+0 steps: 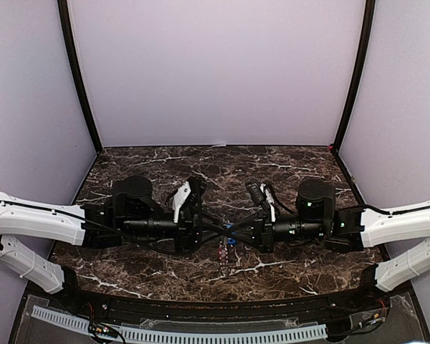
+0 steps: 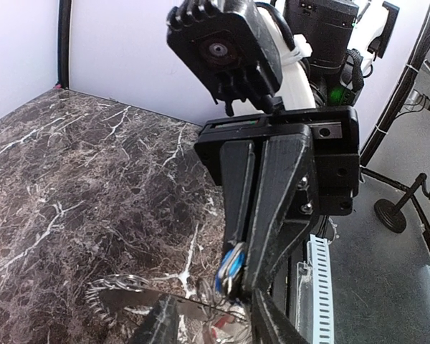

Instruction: Remove the keys from the keyring

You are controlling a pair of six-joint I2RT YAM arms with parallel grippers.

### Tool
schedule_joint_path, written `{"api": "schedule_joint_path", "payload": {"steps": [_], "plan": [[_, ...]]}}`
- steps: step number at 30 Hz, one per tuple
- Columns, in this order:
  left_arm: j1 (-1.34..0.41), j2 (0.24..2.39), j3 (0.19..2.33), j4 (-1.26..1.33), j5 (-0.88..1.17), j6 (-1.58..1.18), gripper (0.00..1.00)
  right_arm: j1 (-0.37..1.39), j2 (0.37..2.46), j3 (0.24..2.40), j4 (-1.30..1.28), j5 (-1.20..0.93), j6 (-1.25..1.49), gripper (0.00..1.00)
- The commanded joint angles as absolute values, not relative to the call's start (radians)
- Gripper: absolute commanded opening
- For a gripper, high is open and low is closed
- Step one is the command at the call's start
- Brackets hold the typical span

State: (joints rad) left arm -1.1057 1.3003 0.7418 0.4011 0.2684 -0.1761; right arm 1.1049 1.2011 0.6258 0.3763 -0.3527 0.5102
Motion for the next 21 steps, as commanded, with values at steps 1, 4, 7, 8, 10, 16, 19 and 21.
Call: {"api": "schedule_joint_path", "payload": {"steps": [1, 4, 7, 8, 10, 16, 19, 21], "plan": [[-1.083, 1.229, 0.704, 0.386, 0.262, -0.152, 0.36, 1.106, 1.18, 0.636, 0.466, -0.376, 0.513, 0.0], [-1.083, 1.232, 0.705, 0.378, 0.287, -0.149, 0.33, 1.106, 1.185, 0.637, 0.468, -0.377, 0.513, 0.0], [-1.083, 1.25, 0.713, 0.378, 0.316, -0.147, 0.29, 1.106, 1.189, 0.642, 0.47, -0.38, 0.515, 0.0], [-1.083, 1.256, 0.716, 0.375, 0.322, -0.146, 0.28, 1.106, 1.19, 0.643, 0.471, -0.38, 0.517, 0.0], [-1.083, 1.266, 0.719, 0.376, 0.342, -0.143, 0.28, 1.105, 1.189, 0.644, 0.469, -0.381, 0.517, 0.0], [-1.083, 1.293, 0.731, 0.379, 0.385, -0.142, 0.28, 1.106, 1.187, 0.647, 0.462, -0.378, 0.519, 0.0], [-1.082, 1.311, 0.738, 0.384, 0.399, -0.14, 0.3, 1.106, 1.189, 0.647, 0.466, -0.38, 0.521, 0.0], [-1.083, 1.318, 0.742, 0.384, 0.396, -0.138, 0.3, 1.106, 1.19, 0.647, 0.466, -0.382, 0.522, 0.0]]}}
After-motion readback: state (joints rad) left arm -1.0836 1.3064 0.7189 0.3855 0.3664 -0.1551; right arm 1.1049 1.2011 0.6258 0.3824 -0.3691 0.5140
